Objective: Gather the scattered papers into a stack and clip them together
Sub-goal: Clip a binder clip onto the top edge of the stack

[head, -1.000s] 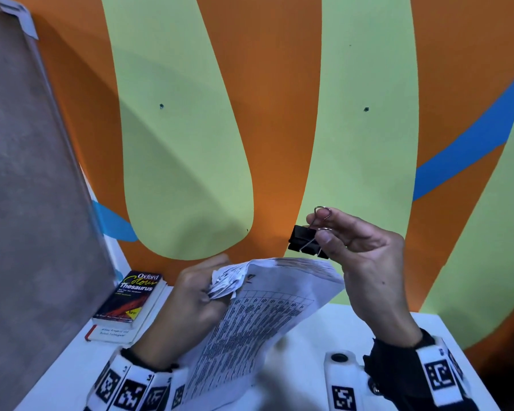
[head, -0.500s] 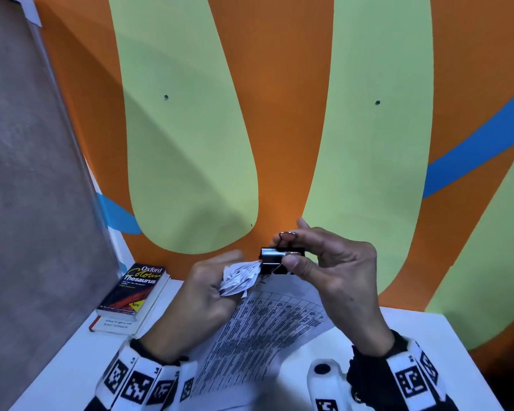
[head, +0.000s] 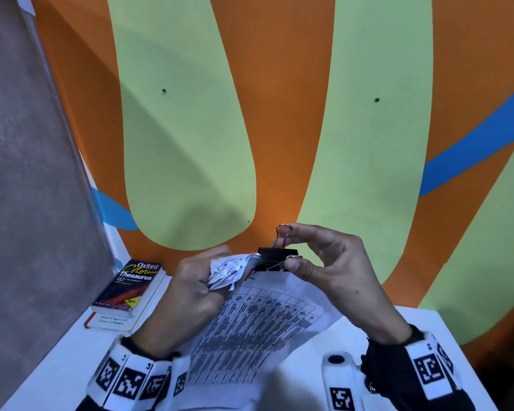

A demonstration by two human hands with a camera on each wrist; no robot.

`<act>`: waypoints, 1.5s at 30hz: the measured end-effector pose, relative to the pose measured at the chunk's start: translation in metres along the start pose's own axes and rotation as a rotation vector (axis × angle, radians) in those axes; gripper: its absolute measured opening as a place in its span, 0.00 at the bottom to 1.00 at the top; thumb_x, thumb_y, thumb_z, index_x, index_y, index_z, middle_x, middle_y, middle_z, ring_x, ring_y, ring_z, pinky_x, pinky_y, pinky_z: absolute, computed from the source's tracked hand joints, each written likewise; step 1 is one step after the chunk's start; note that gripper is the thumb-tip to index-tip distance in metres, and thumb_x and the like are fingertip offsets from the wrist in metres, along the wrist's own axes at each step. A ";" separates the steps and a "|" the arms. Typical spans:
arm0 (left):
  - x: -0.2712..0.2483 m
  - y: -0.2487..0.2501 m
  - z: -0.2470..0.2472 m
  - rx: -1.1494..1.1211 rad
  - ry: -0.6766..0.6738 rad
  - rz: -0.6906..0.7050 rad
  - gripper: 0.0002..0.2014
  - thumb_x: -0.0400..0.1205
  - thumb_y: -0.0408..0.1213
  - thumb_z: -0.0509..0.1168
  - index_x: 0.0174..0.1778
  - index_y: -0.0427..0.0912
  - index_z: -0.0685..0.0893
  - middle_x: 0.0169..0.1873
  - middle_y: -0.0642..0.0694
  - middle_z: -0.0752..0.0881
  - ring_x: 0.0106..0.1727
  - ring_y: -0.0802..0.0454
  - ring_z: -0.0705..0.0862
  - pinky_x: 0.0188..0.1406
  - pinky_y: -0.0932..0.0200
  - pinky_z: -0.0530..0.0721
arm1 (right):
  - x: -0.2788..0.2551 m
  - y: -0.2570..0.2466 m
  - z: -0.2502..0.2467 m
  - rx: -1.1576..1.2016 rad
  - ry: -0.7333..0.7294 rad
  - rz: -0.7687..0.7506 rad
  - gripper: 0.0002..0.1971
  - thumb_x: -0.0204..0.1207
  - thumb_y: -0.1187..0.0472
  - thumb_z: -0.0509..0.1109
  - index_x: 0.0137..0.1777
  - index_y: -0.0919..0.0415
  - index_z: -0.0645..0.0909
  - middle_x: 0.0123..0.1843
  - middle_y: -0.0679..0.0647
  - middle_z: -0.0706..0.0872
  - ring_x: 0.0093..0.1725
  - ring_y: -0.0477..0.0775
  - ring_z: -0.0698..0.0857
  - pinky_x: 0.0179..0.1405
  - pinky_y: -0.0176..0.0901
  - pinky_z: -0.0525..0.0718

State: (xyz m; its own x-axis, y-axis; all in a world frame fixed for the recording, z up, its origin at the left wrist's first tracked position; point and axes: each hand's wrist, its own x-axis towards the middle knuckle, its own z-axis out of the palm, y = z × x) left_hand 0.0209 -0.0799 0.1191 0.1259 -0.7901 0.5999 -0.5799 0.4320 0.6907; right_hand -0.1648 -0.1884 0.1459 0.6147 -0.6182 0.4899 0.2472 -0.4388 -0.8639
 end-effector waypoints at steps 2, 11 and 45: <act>0.003 -0.001 0.000 0.050 -0.036 -0.017 0.15 0.82 0.30 0.66 0.27 0.39 0.78 0.29 0.54 0.74 0.27 0.47 0.73 0.22 0.50 0.69 | 0.000 -0.001 -0.005 -0.031 -0.039 0.031 0.22 0.65 0.57 0.79 0.60 0.57 0.84 0.53 0.54 0.91 0.62 0.50 0.86 0.61 0.31 0.79; 0.015 0.002 0.003 0.108 -0.131 0.012 0.12 0.80 0.44 0.66 0.30 0.59 0.80 0.29 0.60 0.76 0.26 0.60 0.74 0.22 0.64 0.70 | 0.023 -0.057 -0.026 -0.648 -0.259 0.110 0.26 0.61 0.51 0.85 0.60 0.51 0.87 0.54 0.43 0.88 0.56 0.38 0.85 0.55 0.43 0.87; 0.008 -0.070 0.047 -0.279 0.231 -0.365 0.20 0.68 0.55 0.78 0.42 0.42 0.85 0.34 0.39 0.82 0.36 0.50 0.79 0.36 0.54 0.80 | -0.039 0.072 -0.030 -0.299 0.419 0.191 0.22 0.77 0.66 0.72 0.69 0.51 0.72 0.55 0.45 0.84 0.48 0.34 0.85 0.50 0.42 0.87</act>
State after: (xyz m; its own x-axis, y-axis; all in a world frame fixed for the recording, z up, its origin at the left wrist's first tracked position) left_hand 0.0248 -0.1370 0.0563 0.4729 -0.8081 0.3511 -0.2323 0.2700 0.9344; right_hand -0.1932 -0.2152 0.0687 0.2616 -0.8853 0.3846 -0.1005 -0.4212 -0.9014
